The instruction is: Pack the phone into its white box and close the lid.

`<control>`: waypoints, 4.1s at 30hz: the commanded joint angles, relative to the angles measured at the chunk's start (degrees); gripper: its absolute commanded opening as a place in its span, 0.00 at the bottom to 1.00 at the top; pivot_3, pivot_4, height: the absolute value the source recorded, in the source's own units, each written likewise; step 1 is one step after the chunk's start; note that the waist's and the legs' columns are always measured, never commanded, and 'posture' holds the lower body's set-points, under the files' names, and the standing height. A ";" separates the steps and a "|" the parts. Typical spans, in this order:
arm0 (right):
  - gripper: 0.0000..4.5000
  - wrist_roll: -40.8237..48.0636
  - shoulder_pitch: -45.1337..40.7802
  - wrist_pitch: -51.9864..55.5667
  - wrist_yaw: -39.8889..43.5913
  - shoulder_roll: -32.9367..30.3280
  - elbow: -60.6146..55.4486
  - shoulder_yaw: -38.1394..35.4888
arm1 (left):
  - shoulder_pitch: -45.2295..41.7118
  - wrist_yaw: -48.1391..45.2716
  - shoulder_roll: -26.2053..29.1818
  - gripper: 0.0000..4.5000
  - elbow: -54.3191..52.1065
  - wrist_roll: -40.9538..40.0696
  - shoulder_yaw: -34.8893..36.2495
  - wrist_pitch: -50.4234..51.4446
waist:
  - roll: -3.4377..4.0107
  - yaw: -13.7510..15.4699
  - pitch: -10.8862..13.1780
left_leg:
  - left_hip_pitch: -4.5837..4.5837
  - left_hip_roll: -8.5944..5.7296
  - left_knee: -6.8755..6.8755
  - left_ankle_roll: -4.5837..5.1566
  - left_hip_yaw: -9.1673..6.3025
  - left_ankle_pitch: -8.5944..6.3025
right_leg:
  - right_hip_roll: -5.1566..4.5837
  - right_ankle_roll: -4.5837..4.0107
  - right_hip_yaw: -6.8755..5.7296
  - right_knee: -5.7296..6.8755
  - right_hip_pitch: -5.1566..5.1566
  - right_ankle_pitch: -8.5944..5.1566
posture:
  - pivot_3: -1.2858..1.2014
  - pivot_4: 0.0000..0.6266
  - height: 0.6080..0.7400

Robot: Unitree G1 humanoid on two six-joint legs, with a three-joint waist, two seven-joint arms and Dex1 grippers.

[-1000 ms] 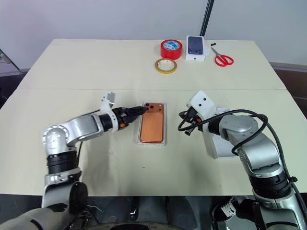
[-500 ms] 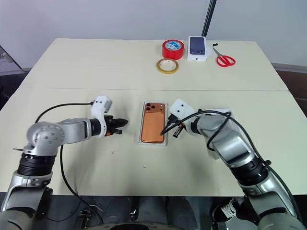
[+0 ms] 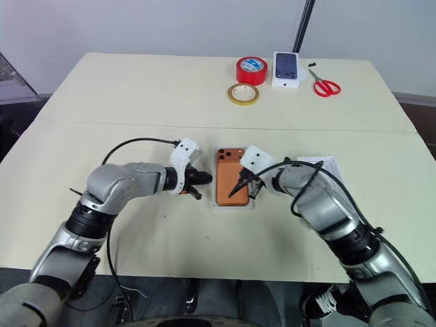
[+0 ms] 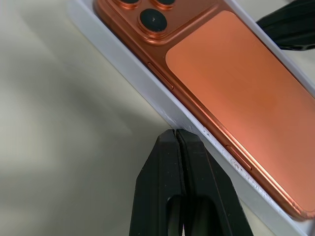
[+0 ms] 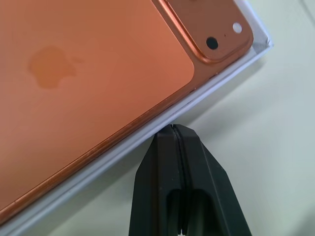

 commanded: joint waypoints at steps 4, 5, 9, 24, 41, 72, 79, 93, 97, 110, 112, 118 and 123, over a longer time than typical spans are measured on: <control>0.00 3.32 7.46 2.32 3.51 -5.75 -12.14 -5.87 | -2.49 -4.45 -9.84 0.01 -0.42 0.68 -4.42 1.43 | 0.03 -0.26 -0.02 | -0.01 -0.01 -0.02 0.03 -0.03 0.00 | 0.00 0.00 -0.01 0.01 0.00 0.00 | 0.52 0.24 0.83; 0.00 3.53 9.42 3.00 3.64 -6.90 -13.32 -7.26 | -2.47 -4.77 -10.76 0.01 -0.20 1.06 -4.69 1.63 | 0.04 -0.28 -0.02 | -0.01 0.02 -0.02 0.03 -0.03 0.00 | 0.03 0.00 0.00 0.00 -0.01 0.00 | 0.52 0.24 0.83; 0.00 4.17 15.47 4.91 3.69 -9.63 -16.10 -11.91 | -2.14 -5.68 -12.69 0.01 0.28 1.89 -4.56 2.87 | 0.06 -0.34 -0.04 | 0.00 0.04 -0.02 0.04 -0.03 0.00 | 0.06 0.00 0.00 0.01 0.01 0.00 | 0.52 0.24 0.83; 0.64 14.75 17.43 13.48 9.57 -13.65 -19.19 -29.33 | 1.61 -7.61 -5.08 0.00 -4.28 3.41 6.49 0.68 | 0.12 -0.80 -0.04 | 0.03 0.13 -0.03 0.03 -0.03 0.01 | 0.09 -0.01 0.00 0.03 0.01 0.00 | 0.52 0.24 0.83; 0.15 17.45 6.16 30.56 -3.29 -4.04 -2.17 -26.47 | 16.88 -29.80 13.46 0.00 -17.50 14.26 1.07 -34.54 | 0.25 -0.34 -0.02 | 0.04 0.11 -0.06 0.03 0.00 0.01 | 0.03 -0.04 0.01 -0.01 0.05 0.00 | 0.52 0.24 0.83; 0.01 110.88 12.15 -16.87 -80.62 29.51 -13.93 -17.08 | 15.88 -24.18 7.34 0.00 -6.78 15.03 12.70 -37.02 | 0.35 -2.14 0.02 | -0.07 0.22 0.00 0.15 0.01 -0.04 | 0.10 -0.02 -0.01 0.18 -0.13 0.00 | 0.52 0.24 0.83; 0.40 110.88 15.25 -15.41 -78.63 20.50 -11.56 -19.66 | 17.50 -25.58 6.33 0.00 -11.34 13.47 9.43 -33.99 | 0.36 -1.89 0.01 | -0.04 0.20 0.00 0.14 0.02 -0.04 | 0.09 -0.03 0.00 0.15 -0.09 0.00 | 0.52 0.24 0.83; 0.57 106.92 9.51 0.27 -60.69 -18.38 1.13 -29.33 | 10.40 -27.00 -2.77 0.00 -9.28 15.85 -1.45 -33.05 | 0.42 -1.69 -0.01 | -0.04 0.17 0.01 0.20 0.02 -0.05 | 0.15 -0.03 -0.02 0.03 0.03 0.00 | 0.52 0.24 0.83; 0.10 97.80 10.54 2.76 -53.86 -23.26 0.87 -30.44 | 9.32 -25.69 -5.15 0.00 -7.33 17.05 -2.97 -33.05 | 0.53 -1.69 -0.07 | -0.02 0.27 -0.01 0.21 0.02 -0.05 | 0.21 -0.04 0.01 0.03 0.02 0.00 | 0.52 0.24 0.83; 0.01 68.31 13.62 5.60 -31.85 -29.75 -10.67 -26.32 | 10.03 -27.20 3.28 0.00 -11.14 11.48 5.54 -22.61 | 0.59 -1.73 -0.08 | -0.03 0.27 -0.01 0.21 0.02 -0.05 | 0.21 -0.04 0.01 0.03 -0.03 0.00 | 0.52 0.24 0.83; 0.01 65.71 13.89 5.70 -29.43 -29.66 -11.78 -25.90 | 11.06 -29.90 7.22 0.00 -12.98 10.78 4.66 -21.04 | 0.60 -1.66 -0.07 | -0.03 0.27 -0.02 0.20 0.02 -0.05 | 0.21 -0.04 0.01 0.03 -0.04 0.00 | 0.52 0.24 0.83; 0.01 58.48 13.54 5.86 -24.25 -28.07 -12.52 -23.73 | 11.64 -32.79 10.94 0.00 -14.35 14.11 -2.00 -21.54 | 0.60 -0.99 -0.07 | -0.02 0.18 0.01 0.20 0.01 -0.04 | 0.15 -0.04 0.00 0.01 0.04 0.00 | 0.52 0.24 0.83; 0.01 55.45 12.91 6.73 -21.85 -26.12 -12.83 -23.09 | 9.24 -31.71 8.34 0.00 -10.40 19.66 -8.24 -24.79 | 0.60 -0.58 -0.07 | -0.02 0.17 0.02 0.20 0.02 -0.04 | 0.17 -0.03 0.00 0.01 0.02 0.00 | 0.52 0.24 0.83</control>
